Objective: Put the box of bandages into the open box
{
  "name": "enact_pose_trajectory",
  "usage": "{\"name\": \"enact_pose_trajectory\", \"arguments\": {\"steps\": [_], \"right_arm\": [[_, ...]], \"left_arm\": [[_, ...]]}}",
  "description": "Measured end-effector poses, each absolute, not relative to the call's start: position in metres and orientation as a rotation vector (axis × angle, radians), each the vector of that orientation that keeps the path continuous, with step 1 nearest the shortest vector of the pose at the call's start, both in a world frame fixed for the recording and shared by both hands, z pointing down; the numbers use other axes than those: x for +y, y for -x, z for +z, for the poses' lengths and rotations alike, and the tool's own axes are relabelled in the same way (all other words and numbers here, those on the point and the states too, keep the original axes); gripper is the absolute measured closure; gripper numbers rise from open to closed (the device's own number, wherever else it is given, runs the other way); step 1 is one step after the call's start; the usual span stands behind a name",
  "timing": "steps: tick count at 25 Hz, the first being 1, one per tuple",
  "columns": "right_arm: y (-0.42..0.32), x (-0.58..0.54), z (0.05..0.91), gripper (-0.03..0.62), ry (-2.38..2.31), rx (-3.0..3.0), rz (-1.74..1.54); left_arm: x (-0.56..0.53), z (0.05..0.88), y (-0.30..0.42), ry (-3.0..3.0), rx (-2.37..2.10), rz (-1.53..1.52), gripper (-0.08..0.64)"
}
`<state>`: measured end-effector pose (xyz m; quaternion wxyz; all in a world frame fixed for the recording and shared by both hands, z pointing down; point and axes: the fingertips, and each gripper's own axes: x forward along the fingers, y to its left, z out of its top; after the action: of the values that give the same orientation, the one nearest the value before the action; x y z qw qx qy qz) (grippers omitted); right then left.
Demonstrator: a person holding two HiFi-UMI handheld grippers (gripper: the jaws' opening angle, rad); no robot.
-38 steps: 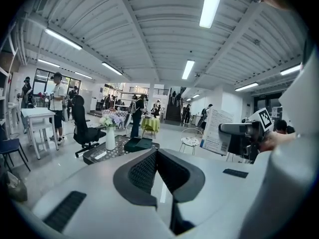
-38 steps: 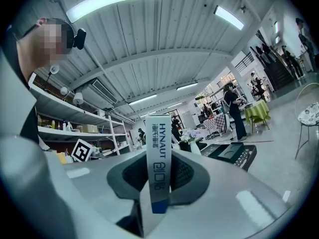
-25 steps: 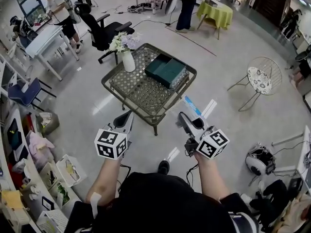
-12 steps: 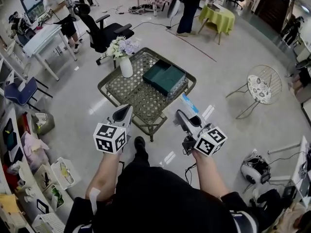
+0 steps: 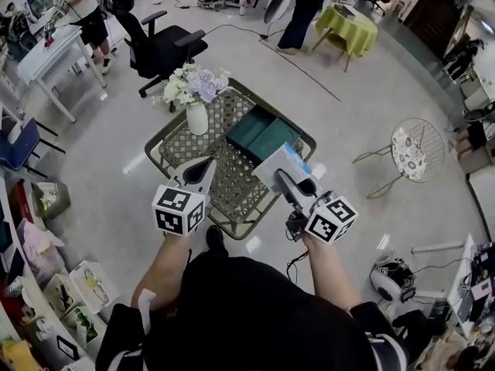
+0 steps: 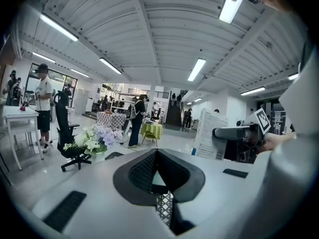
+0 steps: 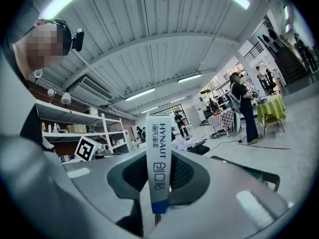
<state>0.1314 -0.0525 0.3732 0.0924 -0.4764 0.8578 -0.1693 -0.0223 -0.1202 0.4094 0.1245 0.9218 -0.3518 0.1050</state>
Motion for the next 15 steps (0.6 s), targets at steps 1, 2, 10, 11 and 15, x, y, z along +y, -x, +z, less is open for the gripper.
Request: {"name": "enact_pose_trajectory", "arguments": {"steps": [1, 2, 10, 11, 15], "right_arm": [[-0.127, -0.067, 0.372, 0.509, 1.422, 2.552, -0.505], [-0.122, -0.082, 0.371, 0.509, 1.431, 2.557, -0.507], [-0.106, -0.159, 0.376, 0.509, 1.506, 2.566, -0.534], [-0.107, -0.164, 0.379, 0.509, 1.515, 2.567, -0.545], [-0.108, -0.176, 0.396, 0.509, 1.543, 2.584, -0.593]], "left_arm": [[-0.133, 0.410, 0.023, -2.687, -1.006, 0.307, 0.554], [-0.145, 0.411, 0.025, -2.686, -0.990, 0.305, 0.554], [-0.222, 0.408, 0.034, -2.708, -0.930, 0.314, 0.554], [-0.227, 0.409, 0.033, -2.703, -0.925, 0.314, 0.554], [-0.236, 0.419, 0.032, -2.681, -0.903, 0.318, 0.554]]}}
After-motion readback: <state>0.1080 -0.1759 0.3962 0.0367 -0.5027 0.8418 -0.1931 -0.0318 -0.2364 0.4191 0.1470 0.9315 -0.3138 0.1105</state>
